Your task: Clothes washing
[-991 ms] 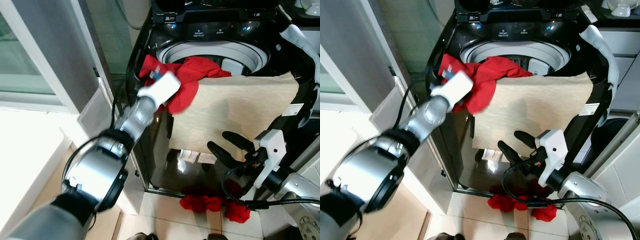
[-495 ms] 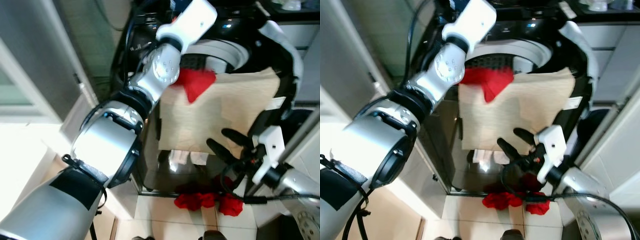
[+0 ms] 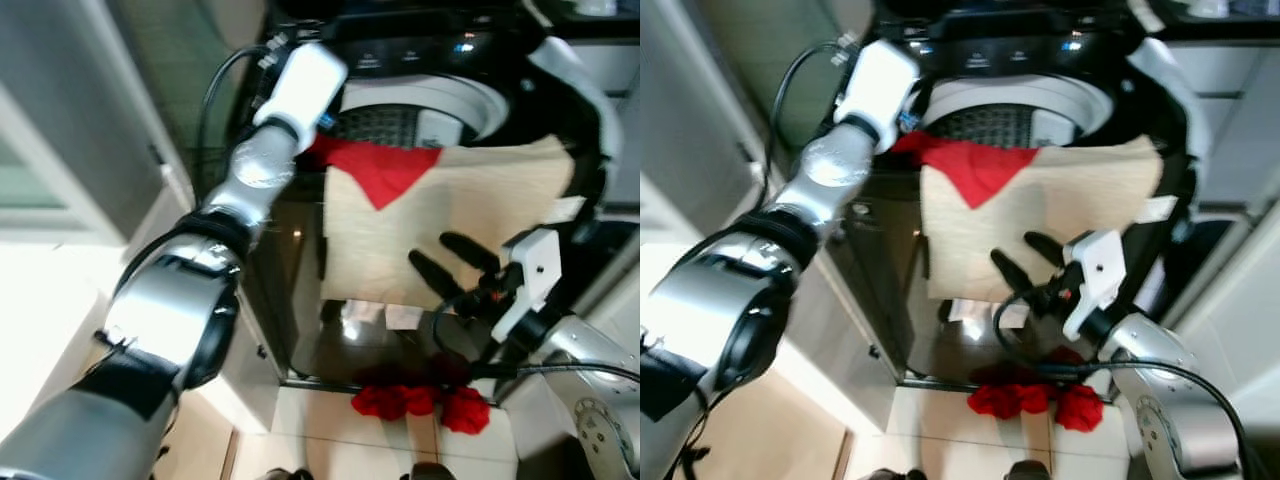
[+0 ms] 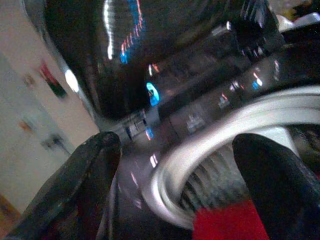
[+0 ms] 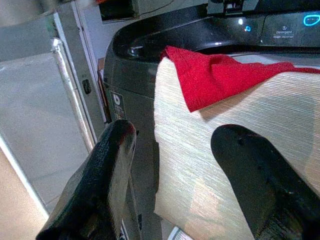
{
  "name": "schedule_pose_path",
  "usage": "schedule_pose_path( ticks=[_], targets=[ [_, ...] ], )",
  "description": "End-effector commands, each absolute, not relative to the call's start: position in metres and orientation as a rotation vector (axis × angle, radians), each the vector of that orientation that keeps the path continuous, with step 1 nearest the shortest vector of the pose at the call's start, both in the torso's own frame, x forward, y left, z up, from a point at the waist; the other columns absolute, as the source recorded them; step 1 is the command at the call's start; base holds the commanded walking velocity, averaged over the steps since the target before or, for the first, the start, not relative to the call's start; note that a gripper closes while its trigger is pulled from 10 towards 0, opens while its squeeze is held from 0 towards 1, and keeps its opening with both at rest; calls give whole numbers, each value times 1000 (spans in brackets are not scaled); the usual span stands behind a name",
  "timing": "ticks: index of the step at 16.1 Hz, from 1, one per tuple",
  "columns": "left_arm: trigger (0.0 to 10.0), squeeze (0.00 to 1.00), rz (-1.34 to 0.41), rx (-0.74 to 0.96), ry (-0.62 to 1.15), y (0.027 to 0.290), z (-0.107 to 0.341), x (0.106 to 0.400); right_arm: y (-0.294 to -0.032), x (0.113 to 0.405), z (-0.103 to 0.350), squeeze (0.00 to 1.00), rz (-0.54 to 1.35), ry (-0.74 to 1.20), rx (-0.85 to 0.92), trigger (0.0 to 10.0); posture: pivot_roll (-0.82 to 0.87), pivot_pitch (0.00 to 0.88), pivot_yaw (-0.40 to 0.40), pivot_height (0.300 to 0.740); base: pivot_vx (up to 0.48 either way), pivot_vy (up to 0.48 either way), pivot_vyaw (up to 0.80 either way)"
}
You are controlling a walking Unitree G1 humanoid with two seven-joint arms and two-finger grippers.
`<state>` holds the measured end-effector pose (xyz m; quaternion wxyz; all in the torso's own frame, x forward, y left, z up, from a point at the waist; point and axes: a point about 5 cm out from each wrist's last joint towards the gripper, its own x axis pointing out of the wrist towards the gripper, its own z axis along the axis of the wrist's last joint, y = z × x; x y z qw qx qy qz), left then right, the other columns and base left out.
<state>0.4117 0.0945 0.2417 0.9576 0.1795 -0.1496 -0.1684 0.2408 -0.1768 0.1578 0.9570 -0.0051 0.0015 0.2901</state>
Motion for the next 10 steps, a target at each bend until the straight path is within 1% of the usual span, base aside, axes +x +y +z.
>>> schedule_pose_path(
  ticks=[1,2,3,4,6,7,9,10],
  targets=[
    [10000,0,-441,298,-392,109,251,401,-177,248,159,404,534,-33,2,10000,-267,0,108,740,0,0,0],
    [10000,0,-467,280,-411,110,251,396,-176,250,158,404,525,-39,1,10000,-253,0,105,740,0,0,0],
    [10000,0,-522,260,-422,108,244,381,-176,258,157,412,480,-58,-6,10000,-224,0,95,740,0,0,0],
    [10000,0,-534,263,-428,106,243,377,-176,260,157,412,474,-64,-3,10000,-206,0,92,740,0,0,0],
    [10000,0,-593,240,-410,98,232,365,-173,266,155,416,441,-76,-40,10000,-193,0,87,740,0,0,0],
    [10000,0,-620,214,-380,91,219,354,-172,270,154,416,418,-86,-41,10000,-189,0,82,740,0,0,0],
    [10000,0,-638,202,-319,80,198,341,-174,276,151,447,372,-69,-36,10000,-191,0,75,740,0,0,-781],
    [10000,0,-629,197,-302,78,195,339,-174,277,149,463,364,-68,-47,10000,-192,0,74,740,0,0,-694]
  ],
)
